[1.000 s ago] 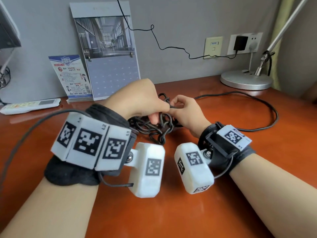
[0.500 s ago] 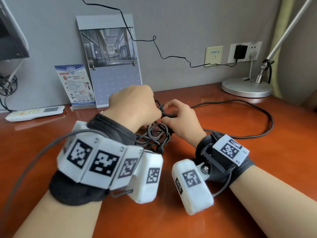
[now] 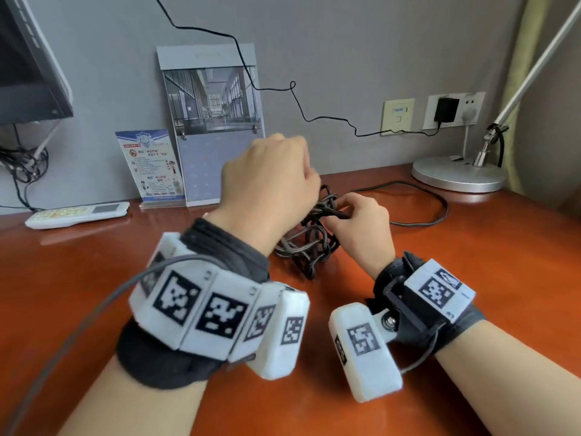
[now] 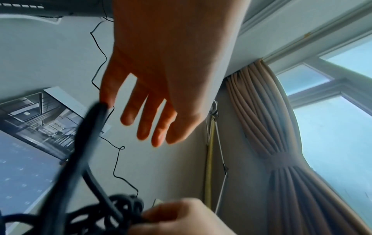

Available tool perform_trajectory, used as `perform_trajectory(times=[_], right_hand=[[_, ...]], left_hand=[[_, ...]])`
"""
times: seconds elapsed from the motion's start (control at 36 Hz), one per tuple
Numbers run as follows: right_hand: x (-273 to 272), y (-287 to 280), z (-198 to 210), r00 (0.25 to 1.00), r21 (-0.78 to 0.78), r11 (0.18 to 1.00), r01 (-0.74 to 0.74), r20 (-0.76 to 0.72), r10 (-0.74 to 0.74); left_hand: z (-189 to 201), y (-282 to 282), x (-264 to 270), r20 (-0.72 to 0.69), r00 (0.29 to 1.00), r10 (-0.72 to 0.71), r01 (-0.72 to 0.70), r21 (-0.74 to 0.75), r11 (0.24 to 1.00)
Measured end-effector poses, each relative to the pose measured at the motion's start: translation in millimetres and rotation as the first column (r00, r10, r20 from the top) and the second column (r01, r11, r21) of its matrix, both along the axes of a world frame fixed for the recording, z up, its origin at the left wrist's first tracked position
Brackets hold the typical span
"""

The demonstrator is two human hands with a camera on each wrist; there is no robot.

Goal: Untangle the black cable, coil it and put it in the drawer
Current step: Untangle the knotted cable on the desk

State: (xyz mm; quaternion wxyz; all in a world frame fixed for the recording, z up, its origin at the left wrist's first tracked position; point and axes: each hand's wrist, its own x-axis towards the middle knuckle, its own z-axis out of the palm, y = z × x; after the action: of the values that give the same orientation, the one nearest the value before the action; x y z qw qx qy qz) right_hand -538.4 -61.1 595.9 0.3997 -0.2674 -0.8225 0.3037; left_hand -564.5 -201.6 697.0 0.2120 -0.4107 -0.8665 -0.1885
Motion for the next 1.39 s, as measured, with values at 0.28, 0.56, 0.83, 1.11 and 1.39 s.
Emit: perform_trajectory(times=[0.28,0.56,0.83,1.11,1.39], right_hand=[[0,-18,5,0.995,0.042,0.994,-0.102,-0.003,0.103],[7,8,-5,0.998,-0.225,0.974,0.015,0.067,0.001],[4,6,-2,0.998,-0.181,0.982,0.058,0.046,-0.05],[3,-10,1,0.999,-0.015,0.999,-0.031,0.011,0.032],[2,-12,-2,0.998,-0.031,0.997,-0.064,-0.003,0.064]], left_hand=[[-28,8,-12,0.108,0.993,0.046,-0.018,-0.249,0.968],[-4,-18,-29,0.223,0.956,0.191,-0.133,-0.253,0.958],[-1,-24,-32,0.14,0.951,0.275,-0.219,-0.323,0.921],[-32,12,-11,0.196,0.98,-0.032,0.102,-0.357,0.928],[-37,9,-25,0.235,0.971,-0.038,0.118,-0.336,0.935]])
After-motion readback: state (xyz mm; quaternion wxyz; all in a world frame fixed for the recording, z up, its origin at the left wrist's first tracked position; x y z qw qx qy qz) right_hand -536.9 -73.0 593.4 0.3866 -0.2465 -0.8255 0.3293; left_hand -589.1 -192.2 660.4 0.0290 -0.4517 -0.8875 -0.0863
